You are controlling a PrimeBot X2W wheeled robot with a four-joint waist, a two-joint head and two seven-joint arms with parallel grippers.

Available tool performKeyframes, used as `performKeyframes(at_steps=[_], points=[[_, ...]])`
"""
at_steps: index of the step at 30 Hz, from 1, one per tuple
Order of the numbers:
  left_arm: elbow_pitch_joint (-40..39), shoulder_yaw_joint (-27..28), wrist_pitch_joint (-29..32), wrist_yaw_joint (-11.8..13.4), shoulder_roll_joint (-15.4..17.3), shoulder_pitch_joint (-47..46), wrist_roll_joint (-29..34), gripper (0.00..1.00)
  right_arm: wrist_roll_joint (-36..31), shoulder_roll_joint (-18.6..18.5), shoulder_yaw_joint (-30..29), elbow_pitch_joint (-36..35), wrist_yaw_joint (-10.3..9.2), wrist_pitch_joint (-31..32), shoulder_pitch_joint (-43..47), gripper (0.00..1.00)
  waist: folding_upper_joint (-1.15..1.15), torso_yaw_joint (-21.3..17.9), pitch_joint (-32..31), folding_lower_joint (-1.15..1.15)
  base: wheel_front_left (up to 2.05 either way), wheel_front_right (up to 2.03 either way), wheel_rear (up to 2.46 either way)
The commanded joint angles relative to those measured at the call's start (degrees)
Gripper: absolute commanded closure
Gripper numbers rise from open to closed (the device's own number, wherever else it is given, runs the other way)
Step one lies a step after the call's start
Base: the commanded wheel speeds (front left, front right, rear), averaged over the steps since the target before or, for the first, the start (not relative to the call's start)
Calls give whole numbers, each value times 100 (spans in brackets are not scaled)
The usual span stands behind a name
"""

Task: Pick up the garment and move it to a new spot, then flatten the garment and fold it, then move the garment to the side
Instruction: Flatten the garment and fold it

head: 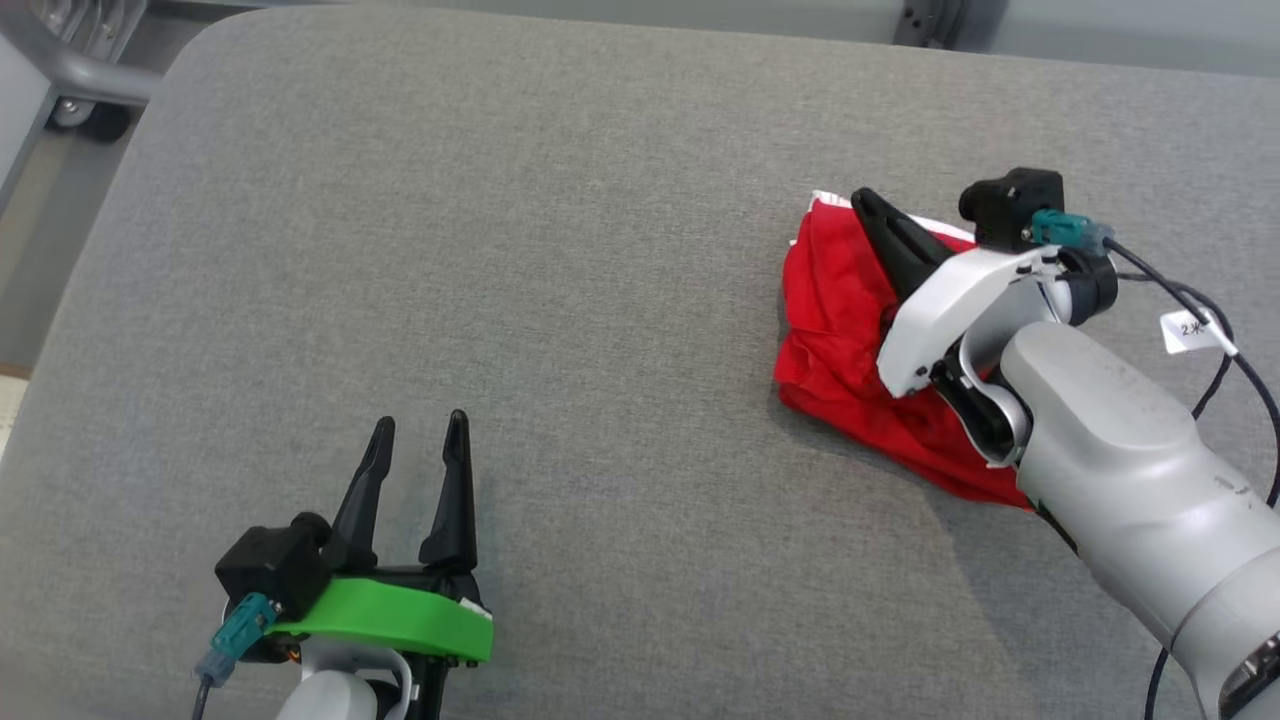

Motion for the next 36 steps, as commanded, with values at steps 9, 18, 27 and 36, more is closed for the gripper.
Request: performKeyframes(at_steps=[9, 18, 27, 36], points=[[-68, -12, 22, 18, 100, 192, 39, 0, -17, 0, -189, -633, -1, -86, 1145, 100, 0, -627, -478, 0, 0, 0, 0], [-122, -28, 98, 45, 166, 165, -10, 0, 47, 358, 276, -570, -1, -29, 1397, 100, 0, -574, -474, 0, 0, 0, 0], [-114, -37, 95, 50, 149, 107, -40, 0, 186, 763, 1040, 4, -1, 79, 1147, 100, 0, -361, -428, 0, 0, 0, 0], [-170, 62, 51, 123, 203, 234, -49, 0, 70, 534, 1046, -378, -1, -94, 924, 100, 0, -523, -541, 0, 0, 0, 0]])
